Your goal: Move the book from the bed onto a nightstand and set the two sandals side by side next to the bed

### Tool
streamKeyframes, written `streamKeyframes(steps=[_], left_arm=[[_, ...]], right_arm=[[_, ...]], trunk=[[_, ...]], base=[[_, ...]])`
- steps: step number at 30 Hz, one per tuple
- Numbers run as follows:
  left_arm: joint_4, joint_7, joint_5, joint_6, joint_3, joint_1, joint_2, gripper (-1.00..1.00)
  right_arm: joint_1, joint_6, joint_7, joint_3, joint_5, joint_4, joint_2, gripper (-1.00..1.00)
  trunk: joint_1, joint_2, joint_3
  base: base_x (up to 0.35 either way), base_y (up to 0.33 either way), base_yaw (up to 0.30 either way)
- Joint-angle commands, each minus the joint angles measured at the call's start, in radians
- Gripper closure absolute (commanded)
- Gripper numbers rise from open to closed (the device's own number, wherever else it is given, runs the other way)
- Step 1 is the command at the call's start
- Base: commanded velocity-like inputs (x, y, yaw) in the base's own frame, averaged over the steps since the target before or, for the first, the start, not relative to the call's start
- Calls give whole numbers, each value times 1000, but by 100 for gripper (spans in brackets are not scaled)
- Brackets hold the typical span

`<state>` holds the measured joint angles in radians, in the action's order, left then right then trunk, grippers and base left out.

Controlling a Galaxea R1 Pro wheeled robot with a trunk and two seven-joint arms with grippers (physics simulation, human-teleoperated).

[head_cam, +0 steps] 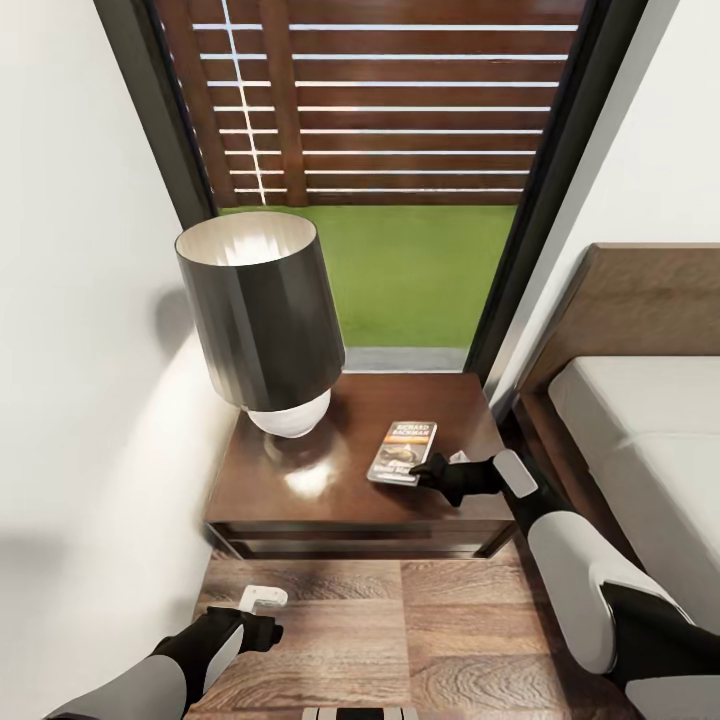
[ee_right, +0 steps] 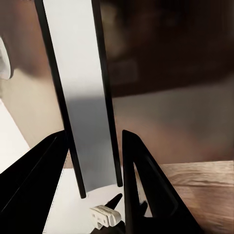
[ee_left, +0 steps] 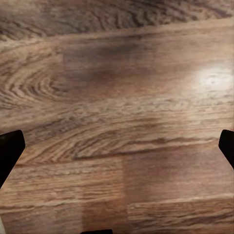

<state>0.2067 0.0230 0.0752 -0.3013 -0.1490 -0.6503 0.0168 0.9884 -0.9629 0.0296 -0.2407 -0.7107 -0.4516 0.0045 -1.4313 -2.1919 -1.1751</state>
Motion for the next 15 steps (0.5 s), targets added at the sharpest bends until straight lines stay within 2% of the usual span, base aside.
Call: streamKeyframes(steps=[1,4,7,15], left_arm=[[2,0,8,-6,-8,0,-1,-100],[2,0,8,-6,-8,0,-1,-100],[2,0,8,-6,-8,0,-1,-100],[2,0,8,-6,-8,0,-1,-100]], right_arm=[[0,-5,2,-4,81,1,0,100],[4,-4,-8,-10,80,7,0,100],[6,-4,-12,-14,80,10,0,100],[7,-4,-14,-15,80,11,0,100]], trunk=[[0,0,-1],[0,0,-1],[-12,-21,-10],[-12,-21,-10]], base=[[0,0,0],[0,0,0],[0,0,0],[0,0,0]])
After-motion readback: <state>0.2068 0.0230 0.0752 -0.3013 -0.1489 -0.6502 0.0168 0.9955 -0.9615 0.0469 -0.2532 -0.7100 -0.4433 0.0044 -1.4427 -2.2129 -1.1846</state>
